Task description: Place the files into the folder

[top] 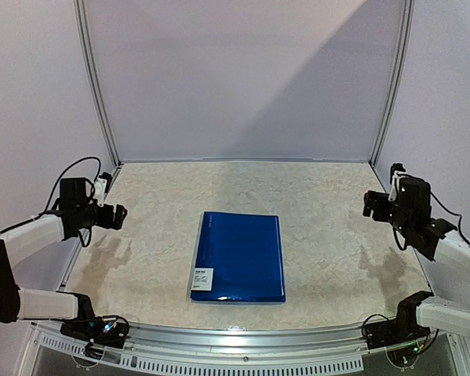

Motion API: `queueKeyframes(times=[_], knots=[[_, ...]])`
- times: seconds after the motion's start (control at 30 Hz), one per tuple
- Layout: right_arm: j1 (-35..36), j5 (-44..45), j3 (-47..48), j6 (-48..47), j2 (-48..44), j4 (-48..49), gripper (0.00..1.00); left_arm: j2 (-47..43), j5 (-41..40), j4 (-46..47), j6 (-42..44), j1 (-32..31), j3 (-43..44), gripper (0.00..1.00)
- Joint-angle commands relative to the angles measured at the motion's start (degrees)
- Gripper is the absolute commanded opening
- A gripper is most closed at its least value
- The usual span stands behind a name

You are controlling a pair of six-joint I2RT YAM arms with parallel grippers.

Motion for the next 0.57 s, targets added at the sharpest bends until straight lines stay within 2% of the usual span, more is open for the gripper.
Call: queueKeyframes(times=[0.0, 0.13, 0.17, 0.27, 0.53], knots=[[-0.2, 8.8, -11.0, -5.6, -7.8, 14.5, 0.99, -2.4, -2.9, 18.5, -2.1, 0.9, -7.9, 1.0], [-0.2, 7.7, -21.1, -8.1, -13.3, 27.4, 0.99, -4.2, -1.5, 26.5, -2.6, 1.1, -14.2, 1.0], [-0.1, 9.2, -21.3, -9.1, -14.4, 25.6, 0.99, -3.9, -1.6, 27.2, -2.6, 1.1, -14.7, 1.0], [-0.1, 18.4, -20.9, -4.2, -16.9, 22.3, 0.99, -3.1, -1.7, 25.7, -3.2, 1.1, -14.2, 1.0], [-0.1, 23.4, -17.7, 0.4, -14.0, 18.7, 0.99, -2.9, -1.3, 24.8, -3.3, 1.1, -13.9, 1.0]])
